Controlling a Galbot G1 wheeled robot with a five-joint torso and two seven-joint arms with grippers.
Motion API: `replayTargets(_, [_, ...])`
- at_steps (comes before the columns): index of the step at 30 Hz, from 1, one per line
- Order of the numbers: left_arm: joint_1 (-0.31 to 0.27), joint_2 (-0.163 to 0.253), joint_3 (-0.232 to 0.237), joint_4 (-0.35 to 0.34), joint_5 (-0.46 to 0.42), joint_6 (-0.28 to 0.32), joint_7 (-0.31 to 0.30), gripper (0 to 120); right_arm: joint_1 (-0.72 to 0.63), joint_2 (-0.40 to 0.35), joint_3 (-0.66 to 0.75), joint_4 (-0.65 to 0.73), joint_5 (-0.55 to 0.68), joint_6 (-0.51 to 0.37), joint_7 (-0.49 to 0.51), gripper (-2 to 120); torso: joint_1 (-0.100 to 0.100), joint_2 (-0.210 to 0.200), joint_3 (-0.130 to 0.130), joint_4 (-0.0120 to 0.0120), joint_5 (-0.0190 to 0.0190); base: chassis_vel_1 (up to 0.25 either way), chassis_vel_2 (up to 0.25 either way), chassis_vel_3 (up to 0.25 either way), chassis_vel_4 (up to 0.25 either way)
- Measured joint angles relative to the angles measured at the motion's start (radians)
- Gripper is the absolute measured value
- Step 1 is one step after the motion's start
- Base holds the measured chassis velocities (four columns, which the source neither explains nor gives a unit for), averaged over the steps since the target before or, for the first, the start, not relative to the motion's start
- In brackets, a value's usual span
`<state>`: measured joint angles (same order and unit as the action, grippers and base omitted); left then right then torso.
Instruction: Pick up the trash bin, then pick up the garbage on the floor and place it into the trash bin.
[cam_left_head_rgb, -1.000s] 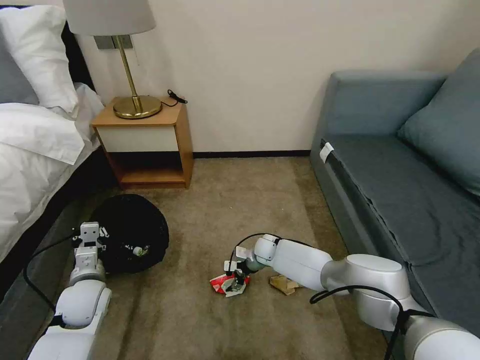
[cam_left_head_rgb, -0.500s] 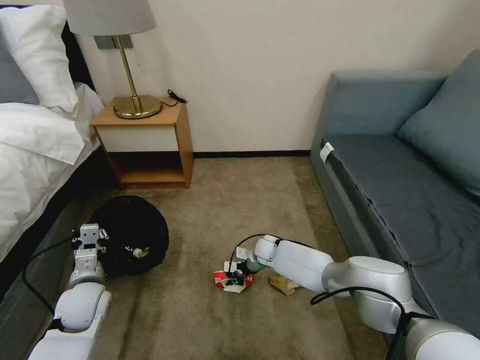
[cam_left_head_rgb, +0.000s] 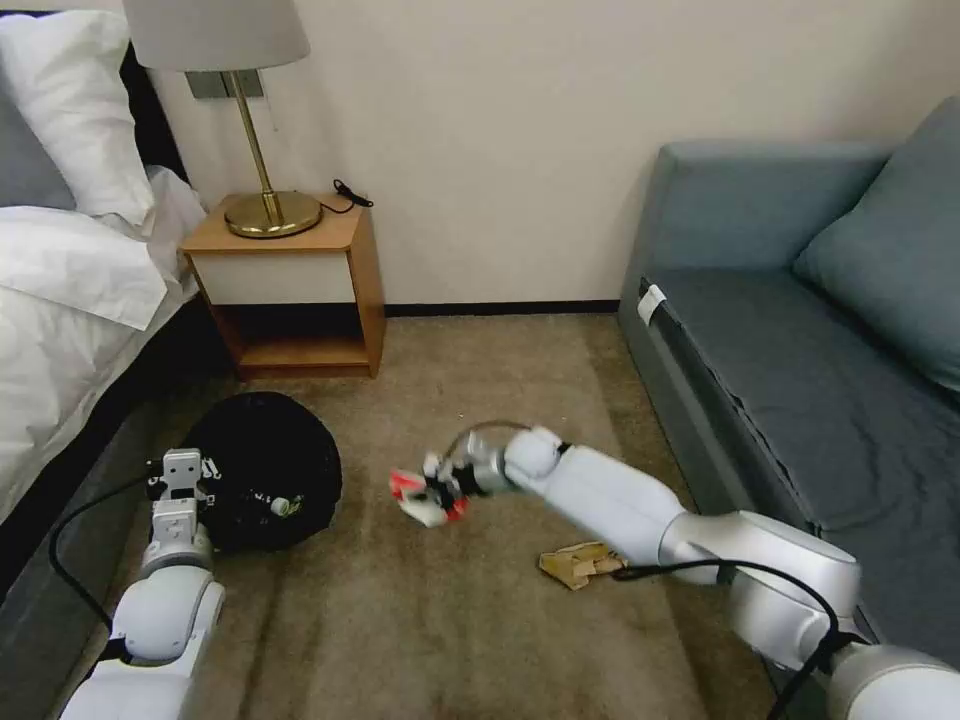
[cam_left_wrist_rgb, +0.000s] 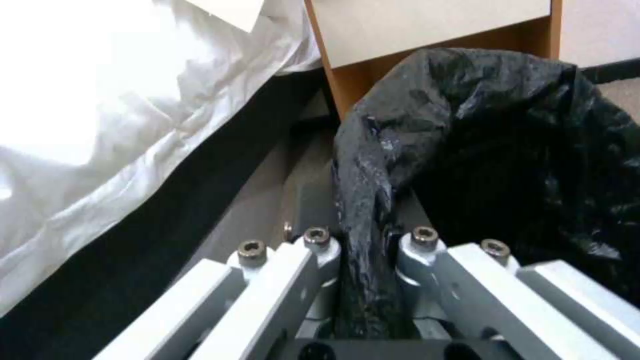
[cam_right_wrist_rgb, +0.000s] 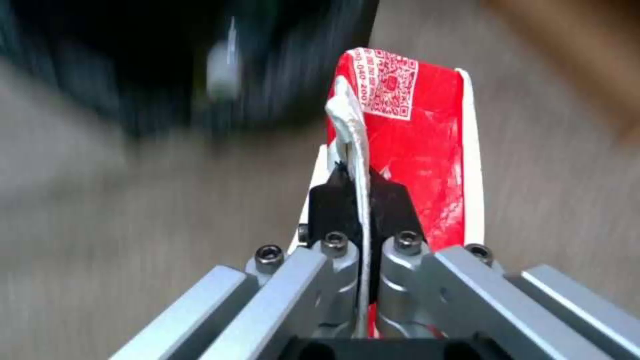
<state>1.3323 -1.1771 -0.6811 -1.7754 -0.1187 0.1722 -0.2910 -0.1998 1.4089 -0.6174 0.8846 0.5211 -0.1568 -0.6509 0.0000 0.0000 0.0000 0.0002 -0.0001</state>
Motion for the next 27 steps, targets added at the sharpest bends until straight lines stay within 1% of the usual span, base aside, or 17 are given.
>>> replayTargets(3, [0.008, 0.001, -0.002, -0.005, -0.002, -0.007, 0.002, 4, 0.019, 0.015, 0.031, 0.033, 0.021, -0.007, 0.004, 0, 0.000, 0.000, 0.000, 0.0001, 0.0001, 0.000, 0.000, 0.000, 0.000])
replayTargets(5, [0.016, 0.001, -0.001, -0.006, -0.003, -0.014, 0.006, 4, 0.032, 0.036, 0.047, 0.082, 0.079, -0.024, 0.019, 0, 0.000, 0.000, 0.000, -0.0003, -0.0002, 0.000, 0.000, 0.000, 0.000])
replayTargets(6, [0.016, 0.001, -0.001, -0.006, -0.003, -0.014, 0.006, 4, 0.032, 0.036, 0.047, 0.082, 0.079, -0.024, 0.019, 0, 0.000, 0.000, 0.000, -0.0003, -0.0002, 0.000, 0.000, 0.000, 0.000])
replayTargets(8, [0.022, 0.001, 0.004, -0.012, -0.004, -0.015, 0.002, 4, 0.035, 0.068, 0.046, 0.116, 0.136, -0.034, 0.036, 0, 0.000, 0.000, 0.000, -0.0003, -0.0001, 0.000, 0.000, 0.000, 0.000])
replayTargets(9, [0.024, 0.001, 0.007, -0.015, -0.009, -0.006, -0.007, 4, 0.036, 0.095, 0.037, 0.120, 0.156, -0.034, 0.045, 0, 0.000, 0.000, 0.000, -0.0001, -0.0001, 0.000, 0.000, 0.000, 0.000])
replayTargets(11, [0.025, 0.001, 0.009, -0.015, -0.012, -0.003, -0.010, 4, 0.036, 0.104, 0.034, 0.120, 0.160, -0.033, 0.046, 0, 0.000, 0.000, 0.000, 0.0001, -0.0002, 0.000, 0.000, 0.000, 0.000])
replayTargets(12, [0.024, 0.001, 0.011, -0.015, -0.014, 0.000, -0.012, 4, 0.036, 0.130, 0.025, 0.109, 0.165, -0.028, 0.047, 0, 0.000, 0.000, 0.000, 0.0001, -0.0003, 0.000, 0.000, 0.000, 0.000])
replayTargets(14, [0.024, 0.001, 0.012, -0.015, -0.015, 0.000, -0.013, 4, 0.036, 0.138, 0.023, 0.105, 0.166, -0.025, 0.047, 0, 0.000, 0.000, 0.000, 0.0001, -0.0003, 0.000, 0.000, 0.000, 0.000])
replayTargets(15, [0.021, 0.000, 0.013, -0.016, -0.017, 0.001, -0.015, 4, 0.035, 0.176, 0.012, 0.074, 0.167, -0.009, 0.046, 0, 0.000, 0.000, 0.000, 0.0003, -0.0002, 0.000, 0.000, 0.000, 0.000])
replayTargets(17, [0.017, -0.003, 0.016, -0.024, -0.024, 0.003, -0.016, 4, 0.031, 0.203, -0.006, -0.003, 0.152, 0.021, 0.041, 0, 0.000, 0.000, 0.000, 0.0006, -0.0002, 0.000, 0.000, 0.000, 0.000])
replayTargets(18, [0.017, -0.003, 0.016, -0.024, -0.024, 0.003, -0.016, 4, 0.031, 0.203, -0.006, -0.003, 0.152, 0.021, 0.041, 0, 0.000, 0.000, 0.000, 0.0006, -0.0002, 0.000, 0.000, 0.000, 0.000])
replayTargets(20, [0.010, -0.005, 0.016, -0.029, -0.054, 0.008, -0.019, 4, 0.026, 0.204, -0.024, -0.095, 0.115, 0.052, 0.040, 0, 0.000, 0.000, 0.000, -0.0008, -0.0001, 0.000, 0.000, 0.000, 0.000])
replayTargets(22, [0.009, -0.006, 0.018, -0.030, -0.062, 0.008, -0.019, 4, 0.025, 0.204, -0.026, -0.114, 0.111, 0.061, 0.044, 0, 0.000, 0.000, 0.000, -0.0010, -0.0001, 0.000, 0.000, 0.000, 0.000])
replayTargets(25, [0.009, -0.010, 0.022, -0.035, -0.066, 0.008, -0.016, 4, 0.023, 0.203, -0.030, -0.143, 0.107, 0.077, 0.053, 0, 0.000, 0.000, 0.000, -0.0004, -0.0001, 0.000, 0.000, 0.000, 0.000])
replayTargets(27, [0.010, -0.016, 0.029, -0.040, -0.066, 0.008, -0.011, 4, 0.021, 0.203, -0.031, -0.158, 0.101, 0.087, 0.053, 10, 0.000, 0.000, 0.000, 0.0000, 0.0001, 0.000, 0.000, 0.000, 0.000])
